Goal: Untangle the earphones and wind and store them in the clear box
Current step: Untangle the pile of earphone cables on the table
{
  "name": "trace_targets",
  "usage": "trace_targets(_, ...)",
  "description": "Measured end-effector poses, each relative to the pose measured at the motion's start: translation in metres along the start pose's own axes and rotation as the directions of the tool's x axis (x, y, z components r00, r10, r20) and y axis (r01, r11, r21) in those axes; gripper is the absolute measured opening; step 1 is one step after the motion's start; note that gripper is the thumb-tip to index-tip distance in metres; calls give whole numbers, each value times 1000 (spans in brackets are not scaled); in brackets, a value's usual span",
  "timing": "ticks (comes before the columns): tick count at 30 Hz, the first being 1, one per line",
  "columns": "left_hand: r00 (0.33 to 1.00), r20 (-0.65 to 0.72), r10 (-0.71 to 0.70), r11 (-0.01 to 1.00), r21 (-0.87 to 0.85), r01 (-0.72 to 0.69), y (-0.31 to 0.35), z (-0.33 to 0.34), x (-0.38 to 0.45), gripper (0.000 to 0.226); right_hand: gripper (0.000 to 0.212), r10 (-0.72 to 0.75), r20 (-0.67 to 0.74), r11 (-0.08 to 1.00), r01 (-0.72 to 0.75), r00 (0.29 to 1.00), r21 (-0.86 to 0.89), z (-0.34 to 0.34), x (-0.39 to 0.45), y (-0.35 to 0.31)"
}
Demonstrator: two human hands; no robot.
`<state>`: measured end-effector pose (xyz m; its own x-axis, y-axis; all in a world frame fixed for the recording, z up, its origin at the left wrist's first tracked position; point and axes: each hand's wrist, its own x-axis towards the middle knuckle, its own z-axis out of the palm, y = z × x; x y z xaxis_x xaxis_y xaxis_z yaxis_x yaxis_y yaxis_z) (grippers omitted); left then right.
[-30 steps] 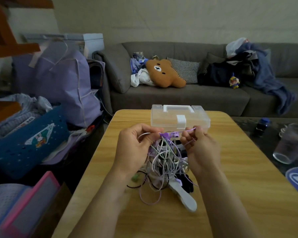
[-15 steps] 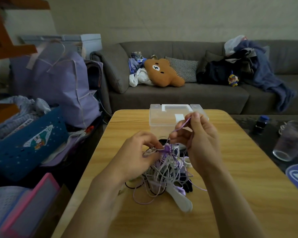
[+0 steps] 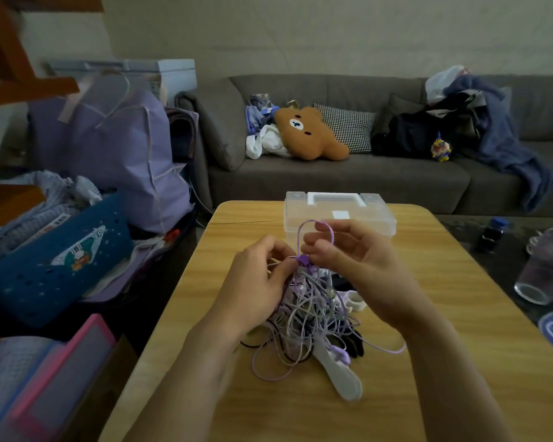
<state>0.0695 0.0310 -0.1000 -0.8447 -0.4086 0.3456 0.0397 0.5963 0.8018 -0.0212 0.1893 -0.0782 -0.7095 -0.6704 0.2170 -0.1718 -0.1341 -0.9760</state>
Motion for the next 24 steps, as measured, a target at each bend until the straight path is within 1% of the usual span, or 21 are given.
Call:
trace_targets(1,1000,-22,-9,999,-32,8,1,1,0,4,43,-2,-11,999,2,1000,-51,0,0,0)
trace_targets(2,999,-45,-25,997,-74,22,3,2,0,4,44,-12,-55,995,6,998,-100,1,0,0)
trace_targets(4,994,-87,-60,987,-153,46,7,3,0,4,50,-51,-190,976,9,981,-217,1,2,1)
trace_targets(6,990,-115,-85,981,-183,63,8,3,0,4,52,-172,-316,926,44,933,-374,3,3,0)
trace_targets(7,987,-124,-98,980,-183,74,8,3,0,4,47,-263,-346,890,88,901,-447,4,2,-1)
trace_targets(8,985,-133,-110,980,-182,85,8,2,1,4,38,-350,-342,852,145,872,-502,6,1,-4)
trace_targets(10,979,-143,-147,973,-199,117,5,1,1,4,20,-439,-268,797,234,858,-557,10,-3,-11)
trace_targets(11,975,-135,-175,965,-219,143,5,0,1,6,15,-439,-219,782,250,872,-571,12,-5,-13)
trace_targets(12,971,-122,-207,955,-242,173,5,-1,1,10,12,-405,-165,778,244,899,-580,15,-6,-14)
trace_targets(14,958,-91,-271,933,-272,238,6,-4,0,22,12,-252,-39,790,182,967,-585,19,-7,-13)
trace_targets(16,939,-59,-338,901,-308,305,6,-6,0,25,14,-83,52,797,98,995,-596,23,-8,-4)
trace_targets(17,929,-46,-367,883,-333,332,6,-7,1,25,14,-50,56,793,74,997,-605,25,-7,0)
trace_targets(20,916,-29,-399,854,-376,360,5,-10,2,15,11,-49,17,778,49,999,-627,26,-2,9)
trace_targets(24,932,-45,-361,888,-321,329,6,-12,0,9,7,-19,8,754,20,1000,-657,26,0,10)
